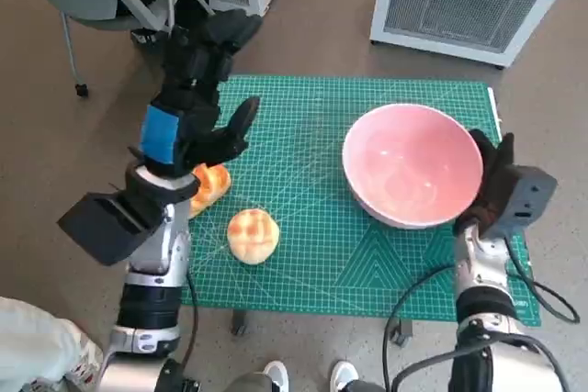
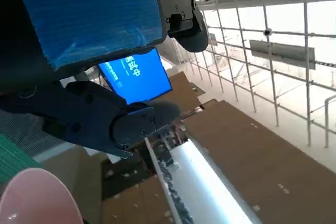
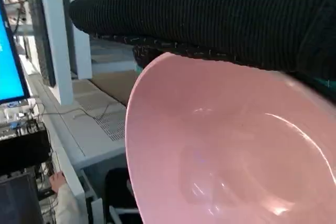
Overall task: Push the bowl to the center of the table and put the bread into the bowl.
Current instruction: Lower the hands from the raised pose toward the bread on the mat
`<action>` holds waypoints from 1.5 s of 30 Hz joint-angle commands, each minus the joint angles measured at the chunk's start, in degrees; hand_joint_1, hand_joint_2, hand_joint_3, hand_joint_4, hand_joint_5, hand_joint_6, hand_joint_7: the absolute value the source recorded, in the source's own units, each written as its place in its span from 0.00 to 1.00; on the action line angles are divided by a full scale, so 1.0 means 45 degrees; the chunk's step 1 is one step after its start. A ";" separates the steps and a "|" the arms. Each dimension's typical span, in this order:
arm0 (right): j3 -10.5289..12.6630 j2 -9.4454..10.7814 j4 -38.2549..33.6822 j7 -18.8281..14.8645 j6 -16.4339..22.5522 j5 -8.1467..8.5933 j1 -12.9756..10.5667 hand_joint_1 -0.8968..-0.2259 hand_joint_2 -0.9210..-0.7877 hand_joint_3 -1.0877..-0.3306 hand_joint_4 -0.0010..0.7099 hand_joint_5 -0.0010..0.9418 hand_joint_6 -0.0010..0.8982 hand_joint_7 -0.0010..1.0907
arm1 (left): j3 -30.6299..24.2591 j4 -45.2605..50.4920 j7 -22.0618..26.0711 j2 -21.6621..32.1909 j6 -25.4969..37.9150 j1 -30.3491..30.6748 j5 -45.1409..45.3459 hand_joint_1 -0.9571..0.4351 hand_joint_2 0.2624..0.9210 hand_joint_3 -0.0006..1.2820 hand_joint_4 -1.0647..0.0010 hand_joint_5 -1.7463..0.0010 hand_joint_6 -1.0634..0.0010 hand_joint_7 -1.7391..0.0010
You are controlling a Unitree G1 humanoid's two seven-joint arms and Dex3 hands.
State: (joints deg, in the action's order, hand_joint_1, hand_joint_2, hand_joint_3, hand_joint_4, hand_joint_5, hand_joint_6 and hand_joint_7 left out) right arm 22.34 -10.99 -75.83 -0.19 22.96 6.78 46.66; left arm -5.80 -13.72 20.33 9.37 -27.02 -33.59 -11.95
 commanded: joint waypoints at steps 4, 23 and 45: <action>0.0000 0.0568 -0.0180 -0.0116 -0.0397 0.0030 0.0259 0.53 0.00 0.38 0.40 0.00 0.14 0.40 | -0.0139 0.0321 -0.0203 0.0196 -0.0026 0.0369 0.0146 0.45 0.83 0.51 1.00 0.65 1.00 0.52; -0.0618 0.1335 -0.0243 0.0196 -0.0783 -0.0488 0.0851 0.53 0.00 0.37 0.39 0.00 0.12 0.41 | -0.0283 0.0883 -0.0597 0.0298 0.0308 0.0883 0.0124 0.45 0.86 0.49 1.00 0.65 1.00 0.53; -0.1165 0.0688 0.0186 0.0767 0.0037 -0.0915 0.1632 0.59 0.00 0.37 0.39 0.00 0.11 0.42 | -0.0757 0.2557 -0.0786 0.1958 0.2654 0.1825 0.0885 0.47 0.90 0.44 1.00 0.64 1.00 0.53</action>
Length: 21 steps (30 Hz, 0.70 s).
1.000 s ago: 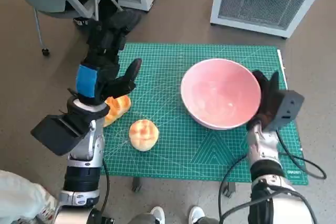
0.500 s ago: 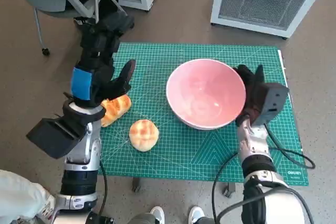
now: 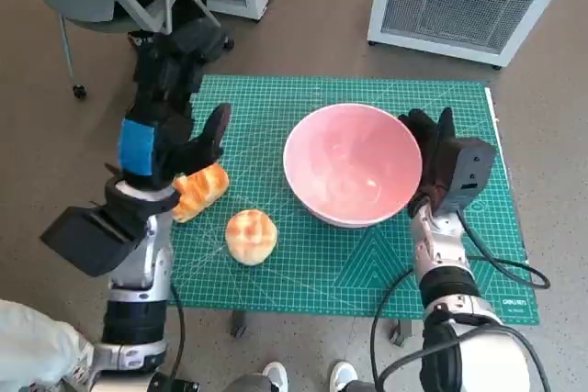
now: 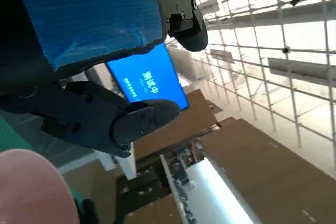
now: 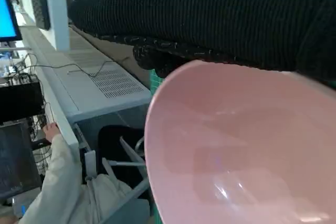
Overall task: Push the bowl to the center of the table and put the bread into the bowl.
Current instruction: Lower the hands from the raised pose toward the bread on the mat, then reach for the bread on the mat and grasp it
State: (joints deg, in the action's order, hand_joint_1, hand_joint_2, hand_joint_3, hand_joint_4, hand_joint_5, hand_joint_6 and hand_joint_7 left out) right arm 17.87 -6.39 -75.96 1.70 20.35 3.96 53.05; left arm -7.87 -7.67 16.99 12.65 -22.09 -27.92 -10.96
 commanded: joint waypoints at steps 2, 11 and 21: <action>-0.0310 -0.0352 0.0471 0.0438 0.1349 -0.0354 0.0324 0.60 0.00 0.37 0.38 0.00 0.11 0.42 | -0.0364 0.2284 0.0042 0.2174 0.3238 0.0872 0.1296 0.49 0.93 0.40 1.00 0.67 1.00 0.56; -0.0947 -0.0597 0.2764 -0.1509 0.5650 -0.0094 0.0252 0.53 0.00 0.36 0.37 0.00 0.02 0.57 | -0.0206 0.4806 0.1159 0.5611 0.7888 0.1440 0.4010 0.46 1.00 0.22 0.78 0.94 0.88 0.74; -0.2211 -0.0363 0.7310 -0.3850 0.8528 0.1040 -0.0916 0.47 0.00 0.43 0.41 0.02 0.05 0.61 | 0.0476 0.4959 0.2316 0.6994 0.9478 0.1594 0.4968 0.42 1.00 0.17 0.70 1.00 0.71 0.90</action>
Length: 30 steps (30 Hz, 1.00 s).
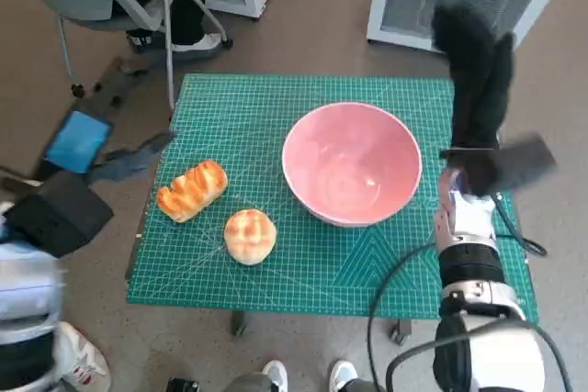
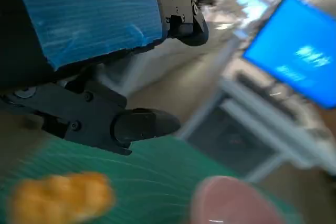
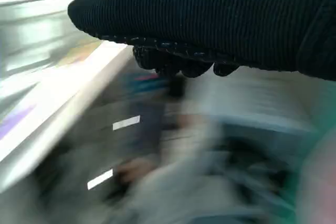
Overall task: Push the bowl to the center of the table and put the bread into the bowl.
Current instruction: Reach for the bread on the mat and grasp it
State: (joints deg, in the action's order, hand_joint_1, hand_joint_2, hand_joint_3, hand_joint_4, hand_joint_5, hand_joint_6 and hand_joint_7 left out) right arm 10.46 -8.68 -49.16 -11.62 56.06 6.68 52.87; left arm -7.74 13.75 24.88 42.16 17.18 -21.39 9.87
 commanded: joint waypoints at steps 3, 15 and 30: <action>-0.0836 0.0055 0.2098 -0.1241 0.0687 0.0608 -0.1084 0.46 0.00 0.45 0.41 0.02 0.05 0.60 | 0.0680 0.0168 0.0787 0.0604 0.1123 0.0115 0.0534 0.42 1.00 0.16 0.70 1.00 0.70 0.93; -0.1353 -0.0068 0.5183 -0.1158 -0.0535 0.0251 -0.2364 0.44 0.00 0.48 0.42 0.01 0.08 0.61 | 0.2216 0.0107 0.1542 0.1245 0.2187 0.0037 0.2055 0.39 1.00 0.18 0.74 1.00 0.69 0.96; -0.1260 -0.0131 0.5112 -0.0547 -0.0397 -0.0540 -0.2493 0.45 0.00 0.48 0.42 0.01 0.06 0.62 | 0.3881 -0.0589 0.1586 0.0590 0.2490 -0.0062 0.3505 0.37 1.00 0.19 0.78 1.00 0.70 0.98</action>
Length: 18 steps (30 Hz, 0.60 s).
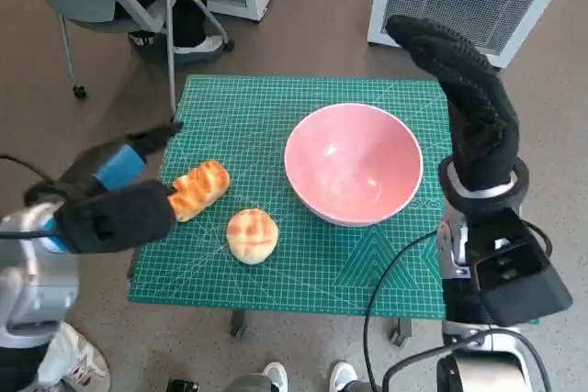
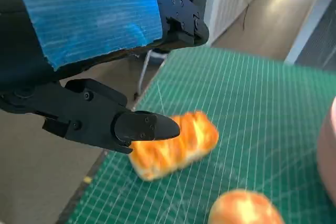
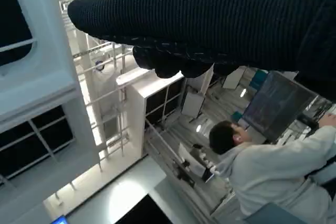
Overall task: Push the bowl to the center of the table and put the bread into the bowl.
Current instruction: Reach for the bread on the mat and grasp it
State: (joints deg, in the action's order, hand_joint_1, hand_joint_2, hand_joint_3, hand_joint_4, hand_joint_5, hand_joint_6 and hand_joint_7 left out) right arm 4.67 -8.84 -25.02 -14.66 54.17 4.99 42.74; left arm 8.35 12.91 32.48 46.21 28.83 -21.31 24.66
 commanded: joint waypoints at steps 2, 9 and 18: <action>0.0029 -0.0105 -0.0299 0.0167 0.0002 -0.0191 -0.0261 0.45 0.00 0.48 0.42 0.01 0.06 0.62 | 0.0484 -0.0711 -0.0151 -0.0491 -0.0177 -0.0137 0.0272 0.37 1.00 0.20 0.79 1.00 0.70 0.99; 0.0000 -0.0114 -0.0258 0.0202 -0.0127 -0.0208 -0.0349 0.48 0.00 0.47 0.41 0.01 0.05 0.63 | 0.1053 -0.1813 -0.0262 -0.0919 -0.0408 -0.0444 0.0476 0.36 1.00 0.22 0.80 1.00 0.71 0.99; 0.0015 -0.0176 -0.0277 0.0184 -0.0212 -0.0166 -0.0396 0.49 0.00 0.47 0.41 0.01 0.05 0.63 | 0.1581 -0.3264 -0.0579 -0.1577 -0.0794 -0.0799 0.0765 0.36 1.00 0.24 0.82 1.00 0.73 1.00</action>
State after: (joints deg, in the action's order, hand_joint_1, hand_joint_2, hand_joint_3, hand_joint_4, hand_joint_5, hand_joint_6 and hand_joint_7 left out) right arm 4.66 -8.94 -25.69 -14.07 53.93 4.33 42.48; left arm 14.75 0.01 30.79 40.06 26.28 -23.76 27.11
